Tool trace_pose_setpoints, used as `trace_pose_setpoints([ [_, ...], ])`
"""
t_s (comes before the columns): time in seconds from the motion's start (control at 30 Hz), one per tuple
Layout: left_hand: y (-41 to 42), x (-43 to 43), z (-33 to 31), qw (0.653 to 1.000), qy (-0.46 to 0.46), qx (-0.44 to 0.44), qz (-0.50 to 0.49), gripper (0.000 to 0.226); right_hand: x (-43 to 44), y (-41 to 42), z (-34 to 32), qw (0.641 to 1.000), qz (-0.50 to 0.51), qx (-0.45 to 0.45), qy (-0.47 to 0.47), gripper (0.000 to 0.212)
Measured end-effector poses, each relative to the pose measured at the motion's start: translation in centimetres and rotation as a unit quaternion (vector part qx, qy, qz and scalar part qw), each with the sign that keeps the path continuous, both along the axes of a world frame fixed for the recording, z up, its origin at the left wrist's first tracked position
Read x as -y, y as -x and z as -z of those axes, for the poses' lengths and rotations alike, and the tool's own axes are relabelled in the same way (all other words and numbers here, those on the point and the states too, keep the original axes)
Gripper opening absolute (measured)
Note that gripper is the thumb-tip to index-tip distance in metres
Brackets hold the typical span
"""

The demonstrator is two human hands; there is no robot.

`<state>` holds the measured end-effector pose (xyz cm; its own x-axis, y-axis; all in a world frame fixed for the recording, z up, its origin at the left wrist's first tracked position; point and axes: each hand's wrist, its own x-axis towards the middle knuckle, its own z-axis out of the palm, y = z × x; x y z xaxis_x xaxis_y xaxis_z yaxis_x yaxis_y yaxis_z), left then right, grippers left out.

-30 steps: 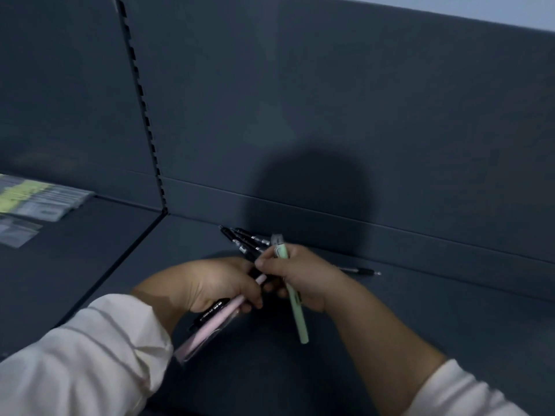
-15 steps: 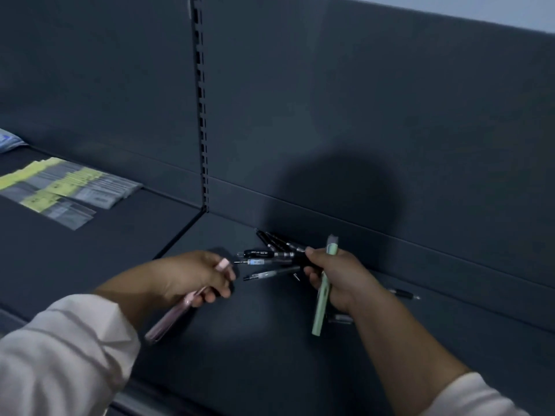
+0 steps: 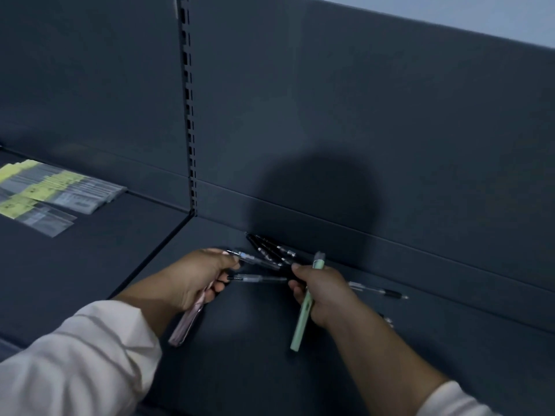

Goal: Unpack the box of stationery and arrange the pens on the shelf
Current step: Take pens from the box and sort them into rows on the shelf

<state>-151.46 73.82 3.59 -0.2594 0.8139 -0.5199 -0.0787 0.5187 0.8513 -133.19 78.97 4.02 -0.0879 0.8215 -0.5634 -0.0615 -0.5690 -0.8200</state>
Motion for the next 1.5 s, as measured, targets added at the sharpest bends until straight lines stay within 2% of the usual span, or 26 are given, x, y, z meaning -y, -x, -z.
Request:
trace_pose_setpoints([
  [0.13,-0.2,-0.3,0.0,1.000,0.026,-0.004,-0.015,0.010,0.2,0.3,0.1,1.000,-0.007,0.003,-0.014,0.012],
  [0.23,-0.4,-0.7,0.1,0.999,0.028,-0.022,-0.040,0.015,0.1,-0.2,0.0,0.998,-0.006,0.008,-0.054,0.033],
  [0.27,-0.5,-0.7,0.0,0.998,0.025,-0.031,-0.045,0.015,0.2,-0.6,-0.2,0.998,-0.010,0.009,-0.061,0.030],
  [0.33,-0.8,-0.9,-0.2,0.997,0.012,-0.056,-0.053,0.015,0.4,-1.7,-0.7,0.998,-0.018,0.005,-0.066,0.011],
  [0.47,-1.4,-1.4,0.1,0.983,-0.066,-0.168,-0.024,0.011,-0.1,-6.1,-2.2,0.996,0.026,-0.005,-0.088,0.017],
  [0.57,-2.7,-1.7,0.5,0.957,-0.094,-0.263,0.074,0.015,-0.4,-10.3,-2.8,0.993,0.086,0.001,-0.086,0.020],
  [0.67,-4.2,-1.9,0.8,0.911,-0.084,-0.355,0.191,0.019,-0.3,-13.5,-2.5,0.990,0.119,0.026,-0.066,0.019],
  [0.8,-5.6,-2.1,0.5,0.881,-0.098,-0.395,0.241,0.029,0.3,-15.5,-1.2,0.989,0.131,0.055,-0.042,0.014],
  [0.87,-6.0,-2.0,0.3,0.849,-0.090,-0.438,0.280,0.030,0.5,-15.8,-0.7,0.988,0.130,0.072,-0.045,0.009],
  [0.93,-6.2,-2.0,0.1,0.818,-0.088,-0.484,0.299,0.023,0.7,-15.9,-0.5,0.985,0.131,0.091,-0.062,0.015],
  [1.0,-6.6,-2.1,0.0,0.800,-0.115,-0.512,0.290,0.018,0.9,-16.0,-0.6,0.981,0.133,0.107,-0.092,0.022],
  [1.03,-7.0,-2.2,-0.1,0.806,-0.132,-0.509,0.273,0.017,1.0,-16.0,-0.8,0.979,0.133,0.116,-0.106,0.023],
  [1.07,-7.7,-2.3,-0.5,0.826,-0.146,-0.483,0.252,0.015,1.1,-15.8,-1.2,0.977,0.133,0.121,-0.117,0.023],
  [1.1,-8.4,-2.3,-1.1,0.862,-0.152,-0.426,0.228,0.016,1.3,-15.7,-1.6,0.977,0.131,0.116,-0.120,0.022],
  [1.17,-10.1,-2.3,-2.5,0.949,-0.127,-0.232,0.170,0.017,1.5,-15.0,-2.3,0.987,0.116,0.061,-0.097,0.025],
  [1.2,-10.9,-2.2,-3.3,0.974,-0.102,-0.140,0.145,0.015,1.7,-14.6,-2.7,0.991,0.102,0.019,-0.081,0.027],
  [1.3,-12.6,-1.8,-4.9,0.990,-0.059,0.049,0.116,0.019,2.6,-13.7,-3.7,0.993,0.047,-0.097,-0.056,0.025],
  [1.37,-13.4,-1.8,-5.1,0.987,-0.051,0.098,0.114,0.016,3.2,-13.6,-4.0,0.987,-0.001,-0.146,-0.063,0.017],
  [1.43,-14.4,-2.0,-5.3,0.986,-0.042,0.106,0.121,0.009,3.5,-13.9,-4.0,0.987,-0.048,-0.117,-0.103,0.017],
  [1.5,-15.5,-2.2,-5.2,0.988,-0.027,0.103,0.112,0.011,3.7,-14.5,-3.9,0.979,-0.094,-0.032,-0.177,0.022],
])
